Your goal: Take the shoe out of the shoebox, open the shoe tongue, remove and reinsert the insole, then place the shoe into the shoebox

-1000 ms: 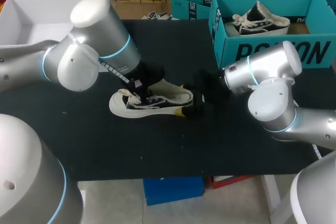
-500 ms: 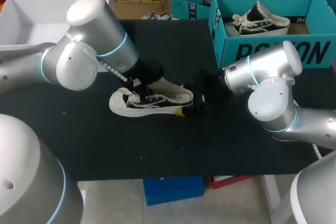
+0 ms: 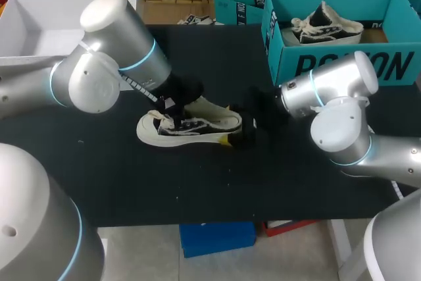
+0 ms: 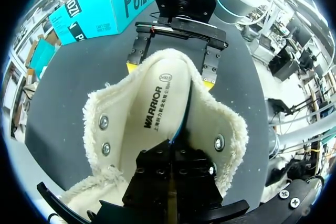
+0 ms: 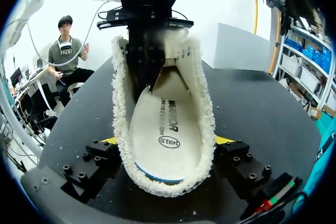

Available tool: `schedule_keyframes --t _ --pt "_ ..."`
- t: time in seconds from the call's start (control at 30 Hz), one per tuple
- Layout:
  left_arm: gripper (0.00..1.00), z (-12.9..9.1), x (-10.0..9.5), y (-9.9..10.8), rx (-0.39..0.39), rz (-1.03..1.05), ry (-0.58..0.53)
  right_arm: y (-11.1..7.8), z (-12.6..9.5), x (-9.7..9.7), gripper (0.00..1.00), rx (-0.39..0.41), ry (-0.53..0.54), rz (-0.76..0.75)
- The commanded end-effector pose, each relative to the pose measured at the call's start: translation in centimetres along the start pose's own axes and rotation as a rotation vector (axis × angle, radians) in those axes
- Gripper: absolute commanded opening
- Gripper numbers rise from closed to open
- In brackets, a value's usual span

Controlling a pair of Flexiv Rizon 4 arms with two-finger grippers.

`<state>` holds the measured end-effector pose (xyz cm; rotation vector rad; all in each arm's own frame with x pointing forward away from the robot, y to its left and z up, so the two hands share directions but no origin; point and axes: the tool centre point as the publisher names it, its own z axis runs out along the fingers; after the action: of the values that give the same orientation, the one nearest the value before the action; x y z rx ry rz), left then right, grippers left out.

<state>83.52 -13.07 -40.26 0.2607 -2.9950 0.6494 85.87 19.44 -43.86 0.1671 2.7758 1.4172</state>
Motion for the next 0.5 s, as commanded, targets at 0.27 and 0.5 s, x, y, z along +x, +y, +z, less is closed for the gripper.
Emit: schedule_keyframes --t 0.27,0.5 --pt "0.0 -0.73 -0.1 -0.03 -0.005 0.007 0.003 -0.37 0.06 0.0 0.0 0.004 -0.001 0.0" --pt "0.0 -0.83 -0.1 -0.06 -0.009 0.01 0.001 -0.37 0.06 0.0 0.0 0.004 -0.001 0.0"
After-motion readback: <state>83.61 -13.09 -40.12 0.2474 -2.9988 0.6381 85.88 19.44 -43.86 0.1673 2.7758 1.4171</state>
